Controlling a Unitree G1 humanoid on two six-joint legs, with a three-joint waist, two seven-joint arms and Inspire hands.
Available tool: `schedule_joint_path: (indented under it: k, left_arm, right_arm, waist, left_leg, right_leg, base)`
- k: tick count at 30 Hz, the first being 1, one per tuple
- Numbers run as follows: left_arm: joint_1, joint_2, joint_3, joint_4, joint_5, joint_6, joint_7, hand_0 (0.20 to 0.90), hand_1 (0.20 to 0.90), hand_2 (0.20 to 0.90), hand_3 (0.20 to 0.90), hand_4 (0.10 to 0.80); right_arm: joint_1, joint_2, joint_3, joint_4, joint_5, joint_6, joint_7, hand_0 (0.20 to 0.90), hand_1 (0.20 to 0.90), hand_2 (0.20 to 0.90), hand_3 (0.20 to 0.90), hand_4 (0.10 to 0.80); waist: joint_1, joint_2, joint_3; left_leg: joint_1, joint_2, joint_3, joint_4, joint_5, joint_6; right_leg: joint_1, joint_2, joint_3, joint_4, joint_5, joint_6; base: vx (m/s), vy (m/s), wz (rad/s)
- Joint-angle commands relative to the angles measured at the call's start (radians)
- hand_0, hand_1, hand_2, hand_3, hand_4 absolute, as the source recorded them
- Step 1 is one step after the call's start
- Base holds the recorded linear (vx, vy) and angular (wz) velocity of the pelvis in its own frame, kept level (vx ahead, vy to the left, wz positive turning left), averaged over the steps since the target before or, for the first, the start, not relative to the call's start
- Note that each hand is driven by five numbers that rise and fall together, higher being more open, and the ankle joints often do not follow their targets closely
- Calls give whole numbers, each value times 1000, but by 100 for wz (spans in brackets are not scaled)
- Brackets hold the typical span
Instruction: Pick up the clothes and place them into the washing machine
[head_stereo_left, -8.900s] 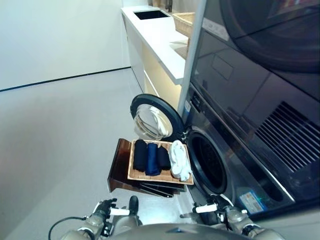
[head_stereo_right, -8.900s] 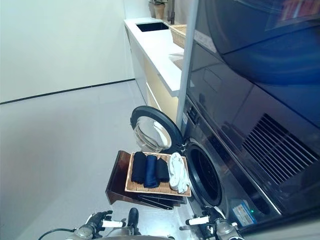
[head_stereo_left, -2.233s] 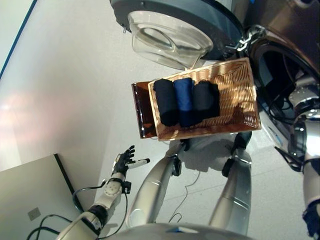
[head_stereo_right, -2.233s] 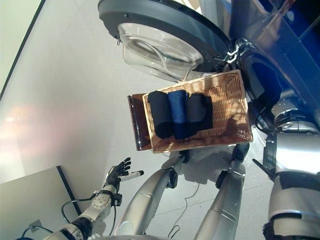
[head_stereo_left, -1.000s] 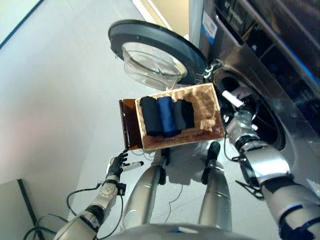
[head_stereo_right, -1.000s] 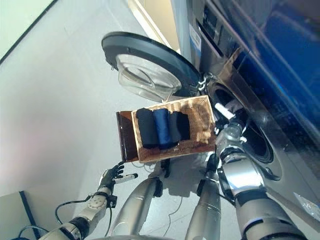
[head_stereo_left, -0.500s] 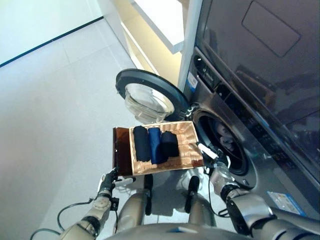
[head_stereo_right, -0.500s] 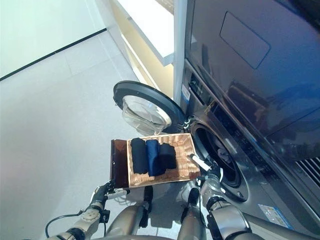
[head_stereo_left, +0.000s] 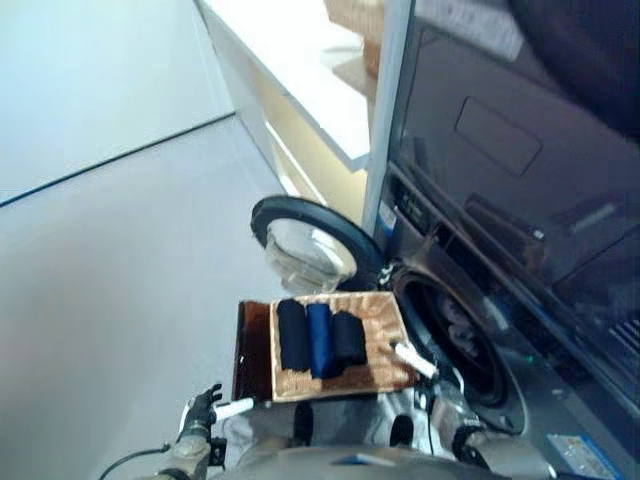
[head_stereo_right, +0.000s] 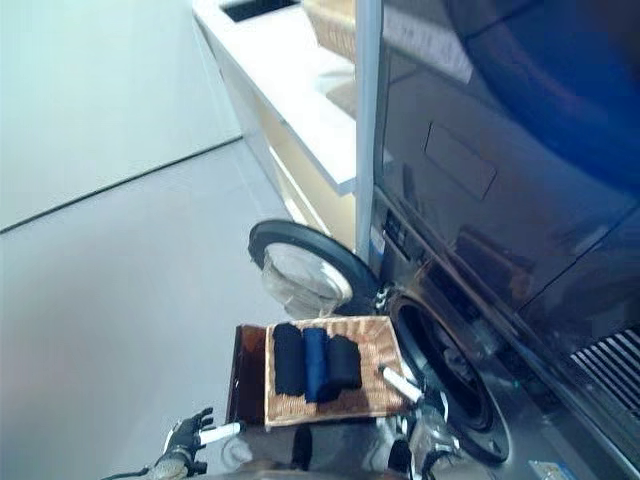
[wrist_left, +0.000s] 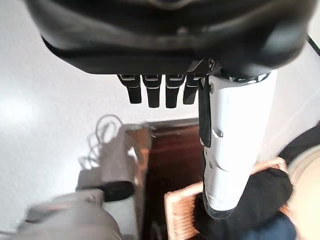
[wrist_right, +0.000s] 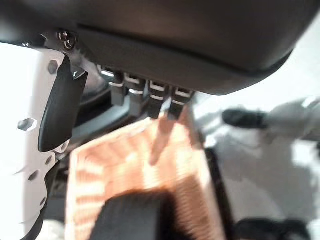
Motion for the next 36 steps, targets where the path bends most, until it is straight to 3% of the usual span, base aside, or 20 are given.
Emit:
schedule_joint_path:
  k: [1, 10, 26, 36]
  left_arm:
    - [-67, 3, 51, 84, 41, -21, -14, 900, 900, 900, 900, 800]
    - [-42, 9, 82, 104, 68, -7, -45, 900, 900, 900, 900, 800]
    - [-55, 49, 98, 114, 48, 8, -32, 900, 900, 900, 900, 800]
    - [-159, 63, 26, 35, -15, -27, 8, 900, 900, 900, 900, 800]
  right_arm:
    - [-2, -15, -4, 30, -70, -3, 19, 900, 900, 900, 900, 800]
    - [73, -24, -31, 66, -108, 8, 31, 900, 900, 900, 900, 800]
    - [-128, -30, 88, 4, -183, 15, -23, 900, 900, 900, 900, 800]
    - [-328, -66, 151, -30, -133, 0, -87, 900, 900, 900, 900, 800]
  waist:
    - [-15, -21, 0]
    - [-30, -41, -35]
    - [36, -76, 8]
    - [92, -75, 176]
  left_leg:
    - [1, -12, 13, 12, -46, -65]
    - [60, 1, 16, 1, -61, -66]
    - [11, 8, -36, -3, -44, -70]
    - [-165, -4, -93, 75, -21, -66]
  right_leg:
    - [56, 6, 23, 2, -57, -14]
    - [103, 13, 25, -2, -74, -13]
    - [96, 18, -25, -9, -76, -17]
    - [-30, 6, -72, 48, -73, -34]
  base:
    - [102, -27, -16]
    - [33, -16, -11]
    - [-2, 6, 12]
    - [-105, -2, 21]
